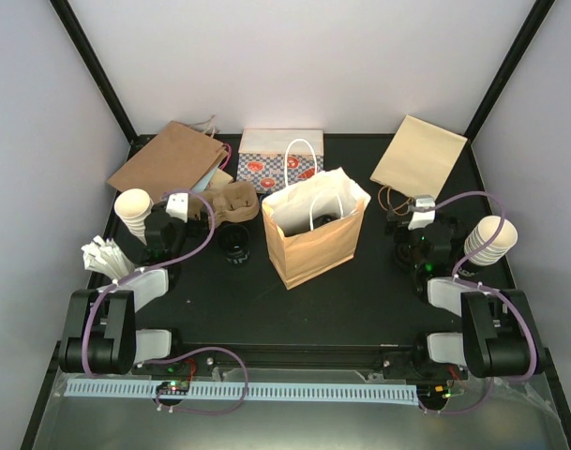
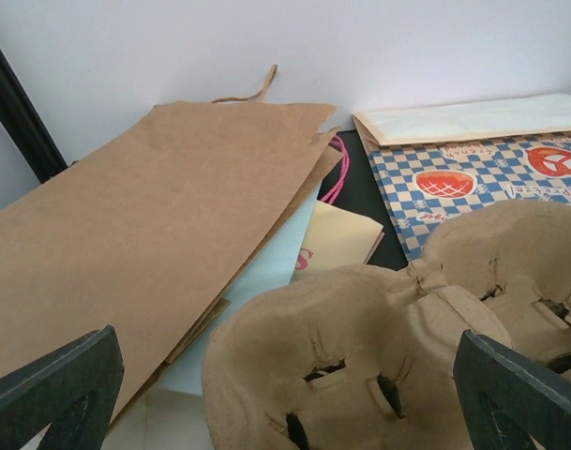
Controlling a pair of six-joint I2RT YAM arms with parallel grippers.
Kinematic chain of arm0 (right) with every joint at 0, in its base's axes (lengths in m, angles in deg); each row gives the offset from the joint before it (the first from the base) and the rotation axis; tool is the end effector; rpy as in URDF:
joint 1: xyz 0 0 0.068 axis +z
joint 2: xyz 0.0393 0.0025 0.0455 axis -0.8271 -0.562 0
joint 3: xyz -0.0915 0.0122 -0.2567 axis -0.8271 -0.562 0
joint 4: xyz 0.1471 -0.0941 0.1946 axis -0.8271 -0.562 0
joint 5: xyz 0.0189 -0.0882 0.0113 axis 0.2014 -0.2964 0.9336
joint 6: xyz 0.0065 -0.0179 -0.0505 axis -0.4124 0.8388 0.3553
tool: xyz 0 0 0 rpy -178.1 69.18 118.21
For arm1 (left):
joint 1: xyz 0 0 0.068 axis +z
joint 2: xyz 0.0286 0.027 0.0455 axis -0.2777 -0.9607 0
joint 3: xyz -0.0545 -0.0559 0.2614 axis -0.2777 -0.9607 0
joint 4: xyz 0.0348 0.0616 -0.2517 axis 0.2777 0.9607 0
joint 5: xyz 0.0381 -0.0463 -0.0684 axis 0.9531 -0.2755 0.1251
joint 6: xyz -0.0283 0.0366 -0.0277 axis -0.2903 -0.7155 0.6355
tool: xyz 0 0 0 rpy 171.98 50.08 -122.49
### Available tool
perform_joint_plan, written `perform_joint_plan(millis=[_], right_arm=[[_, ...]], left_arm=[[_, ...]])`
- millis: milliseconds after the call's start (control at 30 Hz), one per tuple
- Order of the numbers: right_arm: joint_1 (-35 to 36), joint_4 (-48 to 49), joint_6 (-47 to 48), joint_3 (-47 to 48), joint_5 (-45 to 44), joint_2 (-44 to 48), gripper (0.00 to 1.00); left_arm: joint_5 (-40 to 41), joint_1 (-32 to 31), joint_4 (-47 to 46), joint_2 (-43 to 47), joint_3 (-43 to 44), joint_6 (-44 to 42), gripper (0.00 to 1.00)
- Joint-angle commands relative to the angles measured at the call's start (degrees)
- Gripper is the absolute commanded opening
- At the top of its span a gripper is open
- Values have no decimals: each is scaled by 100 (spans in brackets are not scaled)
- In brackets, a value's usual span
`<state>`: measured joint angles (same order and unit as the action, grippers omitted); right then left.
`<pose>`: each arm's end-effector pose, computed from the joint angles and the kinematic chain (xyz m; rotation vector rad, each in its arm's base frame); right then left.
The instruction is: Pack the takeout coffee
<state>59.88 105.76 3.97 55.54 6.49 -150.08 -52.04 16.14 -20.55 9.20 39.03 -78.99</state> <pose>0.2340 0.0159 0.1726 -0.0769 1.7397 0.0136 0.2468 -0.0011 0.1836 0.1016 1.8128 0.0322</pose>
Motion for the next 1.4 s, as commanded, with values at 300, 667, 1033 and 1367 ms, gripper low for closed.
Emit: perform_joint_plan(millis=[300,667,1033,1367], right_arm=[[-180,1488,69,-203,64,-663,100],[-209,1076,-170,16,-359,-669,100],[-206,1072,-165,16,-363,-668,100],[-210,1077,-165,16,-354,-668,100]], left_arm=[[-67,39,-168,44,120,100,99],[281,5,37,74,168,20,99],[272,9,543,-246,533,-92,99],[-513,-30,-1538,-191,-511,-42,99]])
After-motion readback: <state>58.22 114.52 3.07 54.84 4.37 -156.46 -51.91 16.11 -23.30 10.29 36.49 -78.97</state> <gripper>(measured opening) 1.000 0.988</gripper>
